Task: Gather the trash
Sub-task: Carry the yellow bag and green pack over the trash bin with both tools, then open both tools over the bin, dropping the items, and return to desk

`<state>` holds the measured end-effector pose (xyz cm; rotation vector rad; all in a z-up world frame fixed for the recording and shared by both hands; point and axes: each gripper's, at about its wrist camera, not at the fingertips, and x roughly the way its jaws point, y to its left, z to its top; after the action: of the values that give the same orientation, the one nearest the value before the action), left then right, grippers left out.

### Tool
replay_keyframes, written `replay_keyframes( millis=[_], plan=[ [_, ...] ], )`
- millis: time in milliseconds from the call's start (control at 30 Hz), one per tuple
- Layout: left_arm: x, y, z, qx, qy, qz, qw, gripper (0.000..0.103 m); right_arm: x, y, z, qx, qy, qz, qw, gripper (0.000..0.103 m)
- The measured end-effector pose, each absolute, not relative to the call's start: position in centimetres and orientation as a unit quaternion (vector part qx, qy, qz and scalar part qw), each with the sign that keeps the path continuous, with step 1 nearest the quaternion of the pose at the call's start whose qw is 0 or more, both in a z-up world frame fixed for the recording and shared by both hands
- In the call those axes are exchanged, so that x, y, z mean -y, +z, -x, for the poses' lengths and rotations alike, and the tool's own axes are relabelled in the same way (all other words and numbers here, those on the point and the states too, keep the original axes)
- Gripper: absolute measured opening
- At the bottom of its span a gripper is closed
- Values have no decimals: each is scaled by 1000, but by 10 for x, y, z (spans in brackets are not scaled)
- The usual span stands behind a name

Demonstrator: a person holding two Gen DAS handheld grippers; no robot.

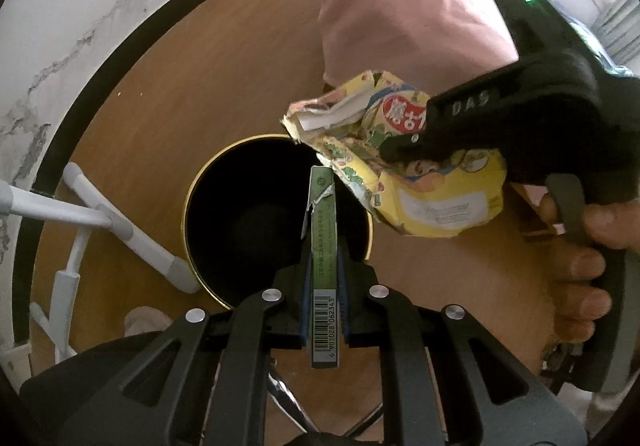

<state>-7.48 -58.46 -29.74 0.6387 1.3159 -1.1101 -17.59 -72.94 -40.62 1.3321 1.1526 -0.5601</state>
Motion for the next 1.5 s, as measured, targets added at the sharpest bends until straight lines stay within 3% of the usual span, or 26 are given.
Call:
replay_keyframes(
  millis=[67, 100, 133, 167, 200, 433, 567, 667, 800, 867, 967, 1233, 1367, 1500],
  plan=[
    [583, -306, 80, -565, -477, -290, 607, 11, 729, -413, 177, -500, -224, -588, 596, 10],
    [581, -308, 82, -557, -474, -291, 616, 20, 732, -417, 180, -500, -217, -594, 591, 16],
    [579, -308, 83, -553, -474, -287, 622, 50, 733, -421, 181, -501, -211, -602, 585, 25],
    [578, -308, 83, -549, -469, -284, 631, 70, 734, -421, 182, -500, -210, -603, 584, 56],
    [577, -306, 82, -540, -470, -274, 642, 90, 734, -419, 183, -496, -214, -599, 591, 79],
    [573, -266, 105, -467, -520, -265, 664, 88, 746, -377, 198, -438, -253, -589, 630, 81],
    [566, -180, 134, -357, -562, -235, 708, 87, 755, -263, 220, -360, -362, -455, 730, 81],
    [546, -96, 151, -268, -600, -195, 728, 91, 728, -146, 247, -250, -474, -294, 791, 97],
    [478, 6, 158, -142, -610, -153, 764, 97, 667, -56, 274, -120, -557, -151, 808, 97],
    [439, 30, 147, -113, -594, -144, 783, 97, 640, -36, 277, -80, -551, -131, 821, 97],
    [382, 38, 112, -123, -525, -161, 827, 97, 602, -25, 264, -71, -501, -120, 854, 97],
    [198, 39, -5, -201, -268, -124, 934, 97, 499, -31, 187, -167, -388, -50, 905, 97],
    [113, 29, -45, -247, -176, -120, 945, 97, 457, -17, 179, -156, -367, -35, 917, 97],
    [78, 15, -66, -264, -136, -134, 945, 97, 435, -2, 166, -142, -335, -43, 930, 97]
  ],
)
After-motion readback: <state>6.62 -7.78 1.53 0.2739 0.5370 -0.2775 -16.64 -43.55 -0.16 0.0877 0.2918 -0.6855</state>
